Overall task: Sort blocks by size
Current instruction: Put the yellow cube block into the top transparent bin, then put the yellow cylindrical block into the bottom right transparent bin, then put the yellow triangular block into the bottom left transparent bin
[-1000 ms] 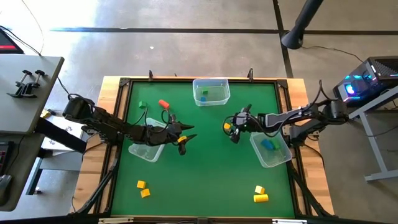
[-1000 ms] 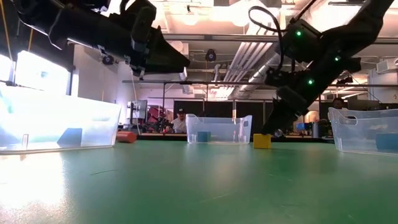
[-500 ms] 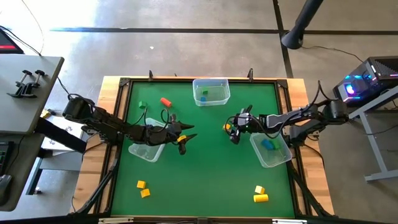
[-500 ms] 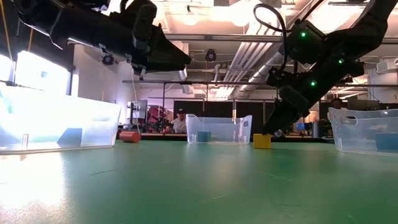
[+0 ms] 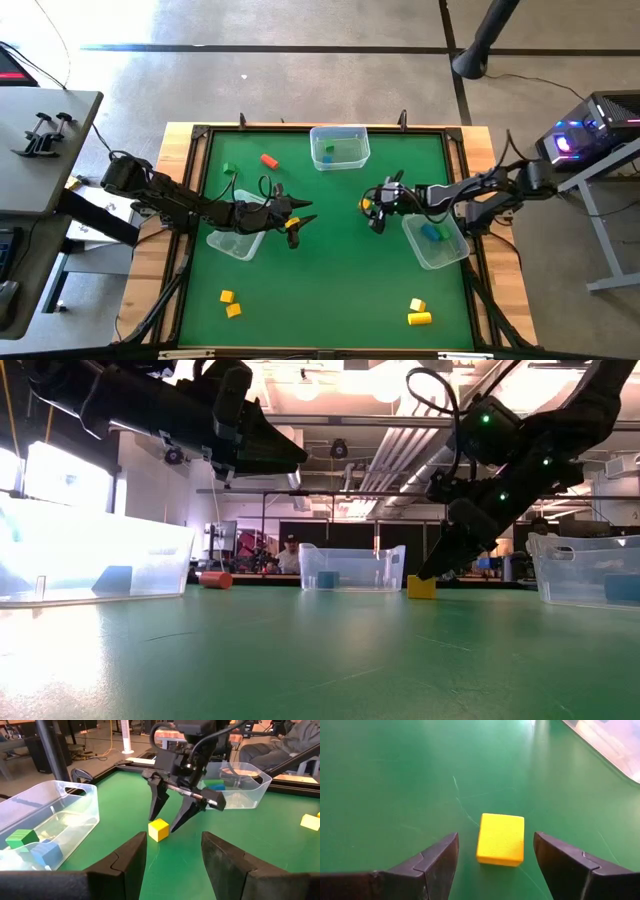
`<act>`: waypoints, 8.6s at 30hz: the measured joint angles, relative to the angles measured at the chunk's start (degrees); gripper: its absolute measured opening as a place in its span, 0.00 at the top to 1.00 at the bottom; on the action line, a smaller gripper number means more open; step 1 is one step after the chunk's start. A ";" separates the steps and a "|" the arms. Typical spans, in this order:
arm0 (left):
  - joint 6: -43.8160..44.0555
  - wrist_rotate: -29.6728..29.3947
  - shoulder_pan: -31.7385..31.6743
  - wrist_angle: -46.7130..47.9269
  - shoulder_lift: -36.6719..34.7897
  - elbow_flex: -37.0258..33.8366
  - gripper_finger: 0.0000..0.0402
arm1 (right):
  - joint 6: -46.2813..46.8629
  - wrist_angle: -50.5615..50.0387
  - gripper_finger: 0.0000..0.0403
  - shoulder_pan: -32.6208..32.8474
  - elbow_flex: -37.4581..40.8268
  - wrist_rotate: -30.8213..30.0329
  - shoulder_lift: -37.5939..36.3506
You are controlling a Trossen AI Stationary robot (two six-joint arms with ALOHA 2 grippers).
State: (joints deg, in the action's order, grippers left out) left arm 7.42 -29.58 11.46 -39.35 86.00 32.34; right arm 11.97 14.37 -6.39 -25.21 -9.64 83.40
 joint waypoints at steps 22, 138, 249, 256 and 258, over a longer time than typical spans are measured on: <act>-0.04 0.00 -0.02 -0.52 0.03 0.00 0.57 | -4.46 10.45 0.68 1.66 -4.94 -2.37 2.90; -10.62 0.92 3.63 -1.77 0.00 -0.02 0.57 | 54.55 -67.58 0.38 58.42 -48.00 18.56 18.49; -13.30 0.86 12.53 -21.26 0.02 0.28 0.57 | 27.34 -72.90 0.53 24.83 -28.50 -7.53 -22.26; -23.19 -16.03 19.59 3.42 0.67 13.03 0.57 | -7.54 -28.08 0.53 24.76 -20.11 -2.48 -21.87; -20.18 -19.90 20.91 14.42 1.61 18.46 0.57 | -14.26 -15.05 0.53 24.65 -16.11 1.49 -21.02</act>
State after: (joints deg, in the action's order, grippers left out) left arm -12.76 -49.49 32.38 -24.93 87.61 50.79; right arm -2.29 -0.68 18.26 -41.32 -8.15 62.39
